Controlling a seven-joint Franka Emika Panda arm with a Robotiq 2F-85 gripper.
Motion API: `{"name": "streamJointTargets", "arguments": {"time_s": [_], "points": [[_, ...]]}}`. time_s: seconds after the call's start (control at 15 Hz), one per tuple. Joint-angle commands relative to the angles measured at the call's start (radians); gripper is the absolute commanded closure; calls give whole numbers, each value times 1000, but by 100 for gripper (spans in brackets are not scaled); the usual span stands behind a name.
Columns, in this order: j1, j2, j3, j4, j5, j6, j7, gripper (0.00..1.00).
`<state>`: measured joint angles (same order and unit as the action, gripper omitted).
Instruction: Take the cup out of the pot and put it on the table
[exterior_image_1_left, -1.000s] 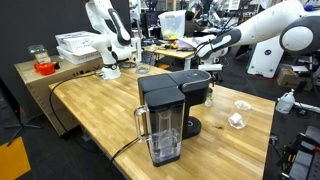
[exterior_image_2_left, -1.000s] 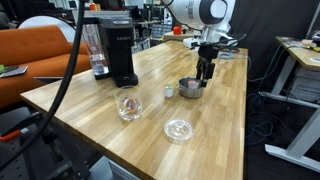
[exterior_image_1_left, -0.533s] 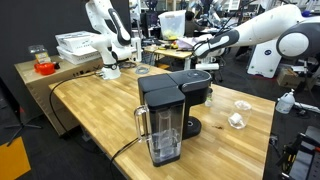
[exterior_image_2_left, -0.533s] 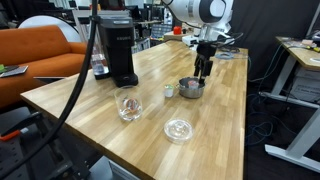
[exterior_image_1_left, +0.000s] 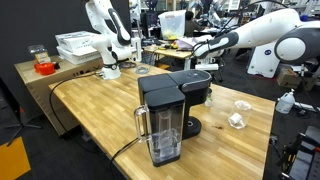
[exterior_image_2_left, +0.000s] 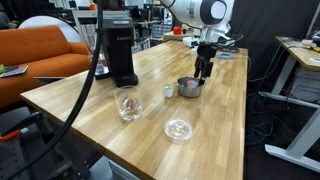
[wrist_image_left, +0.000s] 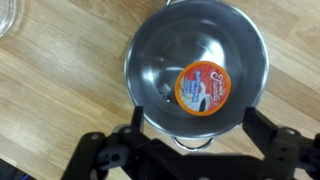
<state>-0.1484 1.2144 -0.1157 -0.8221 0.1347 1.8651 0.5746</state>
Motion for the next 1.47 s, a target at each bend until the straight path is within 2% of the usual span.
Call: {"name": "streamJointTargets", "arguments": {"time_s": [0.0,1.4], "points": [[-19,23,14,51,12,-43,-20,0],[9,-40,18,-20,16,5,4,0]]}}
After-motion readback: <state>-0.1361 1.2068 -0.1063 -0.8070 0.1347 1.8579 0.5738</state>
